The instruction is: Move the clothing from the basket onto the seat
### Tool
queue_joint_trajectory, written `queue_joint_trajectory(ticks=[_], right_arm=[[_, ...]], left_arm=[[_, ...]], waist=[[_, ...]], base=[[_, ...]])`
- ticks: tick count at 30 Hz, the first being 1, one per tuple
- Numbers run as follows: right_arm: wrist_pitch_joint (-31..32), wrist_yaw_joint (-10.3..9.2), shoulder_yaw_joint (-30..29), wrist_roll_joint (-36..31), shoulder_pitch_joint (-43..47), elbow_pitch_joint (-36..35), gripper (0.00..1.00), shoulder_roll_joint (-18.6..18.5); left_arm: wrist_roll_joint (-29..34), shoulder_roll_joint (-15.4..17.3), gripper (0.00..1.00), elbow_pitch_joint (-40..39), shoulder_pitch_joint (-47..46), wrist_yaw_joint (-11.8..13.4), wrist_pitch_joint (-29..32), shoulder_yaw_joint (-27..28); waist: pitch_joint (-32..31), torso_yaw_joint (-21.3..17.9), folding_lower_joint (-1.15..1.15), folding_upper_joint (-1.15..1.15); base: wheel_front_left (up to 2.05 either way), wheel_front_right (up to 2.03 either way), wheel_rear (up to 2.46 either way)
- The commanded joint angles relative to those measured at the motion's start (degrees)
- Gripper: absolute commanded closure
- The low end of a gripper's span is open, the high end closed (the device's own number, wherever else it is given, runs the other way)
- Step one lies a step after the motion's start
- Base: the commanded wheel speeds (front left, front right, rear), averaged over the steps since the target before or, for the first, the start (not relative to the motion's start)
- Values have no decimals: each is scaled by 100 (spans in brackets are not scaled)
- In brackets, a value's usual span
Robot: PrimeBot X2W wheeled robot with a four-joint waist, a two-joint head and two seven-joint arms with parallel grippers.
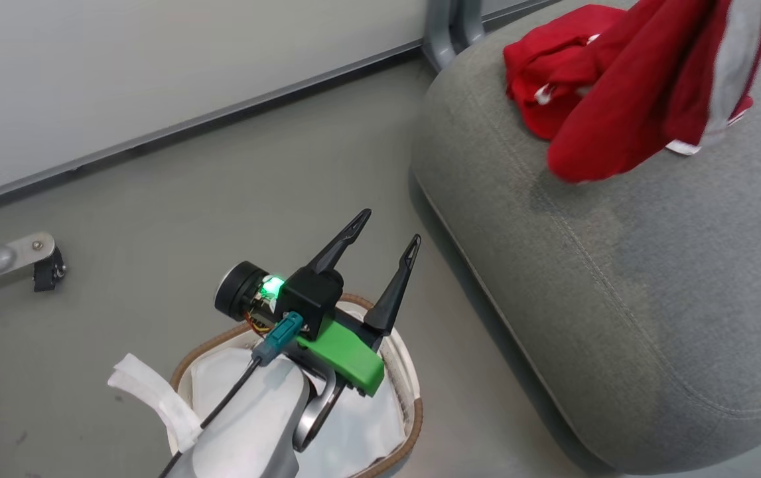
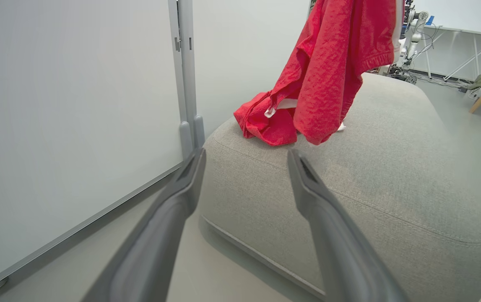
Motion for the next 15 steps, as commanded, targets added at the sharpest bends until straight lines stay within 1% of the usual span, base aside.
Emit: queue_joint_trajectory(ticks=[1, 2, 4, 8, 13, 14, 15], right_arm=[[49, -8, -73, -61, -163, 40, 100, -159], [111, -8, -185, -107, -355, 38, 100, -373], [212, -8, -338, -164, -649, 67, 100, -651], [297, -8, -737, -236, -908, 235, 100, -941], [138, -8, -1236, -382, -725, 684, 100, -1010], [101, -8, -1317, -433, -645, 810, 100, -993], [67, -8, -1432, -495, -564, 924, 100, -887]], left_arm=[[113, 55, 0, -36, -108, -13, -2, 38], [143, 45, 0, -65, -141, -12, -2, 36], [194, 54, 0, -125, -193, -12, -2, 74], [337, 114, 0, -236, -289, -12, -2, 174], [487, 172, 0, -360, -435, -13, -2, 287], [494, 181, 0, -381, -457, -13, -2, 297], [518, 193, 0, -411, -487, -13, -2, 324]], waist=[[421, 431, 0, 0], [519, 533, 0, 0], [695, 672, 0, 0], [1075, 854, 0, 0], [1509, 954, 0, 0], [1572, 958, 0, 0], [1640, 950, 0, 0]], base=[[0, 0, 0], [0, 0, 0], [0, 0, 0], [0, 0, 0], [0, 0, 0], [0, 0, 0], [0, 0, 0]])
